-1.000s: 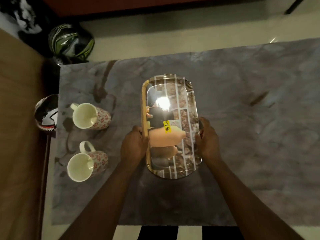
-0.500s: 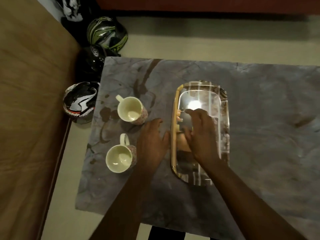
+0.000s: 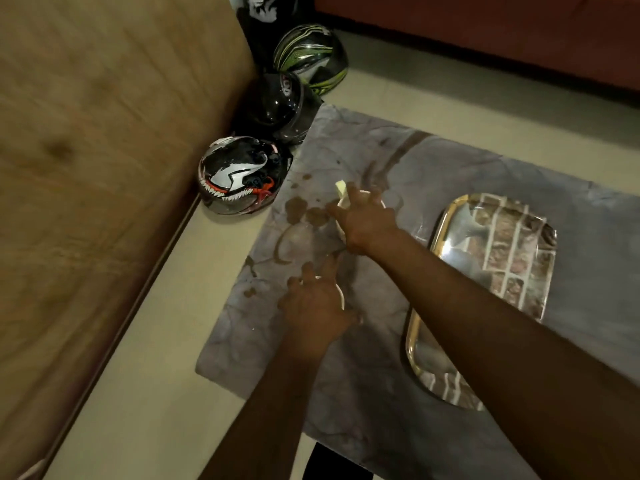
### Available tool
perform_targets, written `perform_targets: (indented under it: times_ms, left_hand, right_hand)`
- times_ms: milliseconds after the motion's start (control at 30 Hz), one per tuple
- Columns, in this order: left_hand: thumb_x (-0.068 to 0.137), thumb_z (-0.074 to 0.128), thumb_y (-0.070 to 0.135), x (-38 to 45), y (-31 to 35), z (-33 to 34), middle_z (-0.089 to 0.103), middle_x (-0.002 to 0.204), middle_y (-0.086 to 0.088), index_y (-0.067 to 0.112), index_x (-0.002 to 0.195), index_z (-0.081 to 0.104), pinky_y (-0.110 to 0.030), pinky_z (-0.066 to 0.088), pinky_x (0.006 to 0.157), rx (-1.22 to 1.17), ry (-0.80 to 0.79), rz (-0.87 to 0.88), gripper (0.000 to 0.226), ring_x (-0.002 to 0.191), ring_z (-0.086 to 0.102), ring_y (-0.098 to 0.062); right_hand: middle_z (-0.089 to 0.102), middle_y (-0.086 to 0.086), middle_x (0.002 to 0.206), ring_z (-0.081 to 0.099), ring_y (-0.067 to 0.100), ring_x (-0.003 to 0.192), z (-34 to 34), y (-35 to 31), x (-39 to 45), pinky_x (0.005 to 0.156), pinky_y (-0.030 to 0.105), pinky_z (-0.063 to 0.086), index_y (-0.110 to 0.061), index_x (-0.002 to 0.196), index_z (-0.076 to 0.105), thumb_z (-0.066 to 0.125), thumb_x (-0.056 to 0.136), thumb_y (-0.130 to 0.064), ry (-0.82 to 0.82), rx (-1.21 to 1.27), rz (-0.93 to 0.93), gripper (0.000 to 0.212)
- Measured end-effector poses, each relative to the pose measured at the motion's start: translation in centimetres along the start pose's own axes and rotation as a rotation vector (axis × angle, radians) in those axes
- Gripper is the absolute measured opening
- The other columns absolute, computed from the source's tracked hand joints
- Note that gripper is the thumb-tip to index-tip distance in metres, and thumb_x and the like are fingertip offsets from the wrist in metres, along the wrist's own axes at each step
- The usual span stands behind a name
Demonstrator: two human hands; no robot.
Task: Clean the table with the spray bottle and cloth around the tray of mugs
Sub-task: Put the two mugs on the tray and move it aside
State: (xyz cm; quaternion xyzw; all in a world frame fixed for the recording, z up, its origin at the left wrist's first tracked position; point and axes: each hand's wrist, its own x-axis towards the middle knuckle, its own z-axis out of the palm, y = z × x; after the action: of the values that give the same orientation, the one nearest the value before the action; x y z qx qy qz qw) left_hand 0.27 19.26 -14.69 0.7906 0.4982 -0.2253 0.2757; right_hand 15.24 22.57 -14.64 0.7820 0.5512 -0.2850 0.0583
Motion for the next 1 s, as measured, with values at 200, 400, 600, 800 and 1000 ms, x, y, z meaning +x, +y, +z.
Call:
perform_targets:
  times_ms: [200, 400, 600, 800, 1000]
  left_hand:
    - [0.078, 0.073, 0.04, 0.1, -0.7, 0.9, 0.044, 0.131, -0.006, 0.038, 0.149, 0.02, -0.038, 0.047, 0.084, 0.054, 0.113, 0.086, 0.089, 0.116, 0.046, -0.033]
    - [0.069, 0.071, 0.045, -0.2, 0.4, 0.2, 0.051, 0.112, 0.001, 0.038, 0.112, 0.058, -0.038, 0.053, 0.081, -0.022, 0.195, 0.178, 0.046, 0.101, 0.057, -0.027]
    - [0.065, 0.078, 0.046, -1.8, 9.6, -0.8, 0.056, 0.119, -0.002, 0.039, 0.113, 0.056, -0.043, 0.051, 0.087, 0.016, 0.149, 0.34, 0.053, 0.11, 0.055, -0.03]
    - [0.07, 0.077, 0.047, -3.7, 17.8, 4.4, 0.046, 0.134, -0.002, 0.039, 0.122, 0.052, -0.043, 0.048, 0.087, 0.174, -0.013, 0.392, 0.058, 0.119, 0.045, -0.035]
    - [0.073, 0.075, 0.041, -4.2, 18.6, 7.7, 0.048, 0.129, 0.001, 0.038, 0.122, 0.053, -0.036, 0.048, 0.081, 0.256, 0.026, 0.413, 0.053, 0.116, 0.046, -0.028]
  right_hand:
    - [0.025, 0.009, 0.145, 0.024, 0.04, 0.13, 1.8, 0.1, -0.1, 0.093, 0.054, 0.041, -0.03, 0.136, 0.039, 0.065, 0.084, -0.019, 0.239, -0.035, 0.019, 0.059]
    - [0.035, 0.011, 0.137, 0.033, 0.039, 0.122, 0.4, 2.3, -2.3, 0.089, 0.054, 0.044, -0.028, 0.133, 0.04, 0.069, 0.08, -0.021, 0.337, 0.133, 0.056, 0.06]
    - [0.037, 0.012, 0.131, 0.036, 0.042, 0.119, -0.2, 11.6, -8.6, 0.081, 0.045, 0.046, -0.029, 0.126, 0.046, 0.078, 0.071, -0.023, 0.394, 0.258, 0.268, 0.063]
    - [0.033, 0.014, 0.142, 0.029, 0.045, 0.131, 2.3, 18.6, -11.6, 0.096, 0.05, 0.04, -0.03, 0.131, 0.044, 0.077, 0.071, -0.024, 0.258, 0.181, 0.393, 0.069]
    - [0.026, 0.008, 0.147, 0.018, 0.042, 0.137, 3.9, 19.9, -12.0, 0.096, 0.052, 0.04, -0.033, 0.131, 0.041, 0.076, 0.074, -0.028, 0.303, 0.202, 0.411, 0.067]
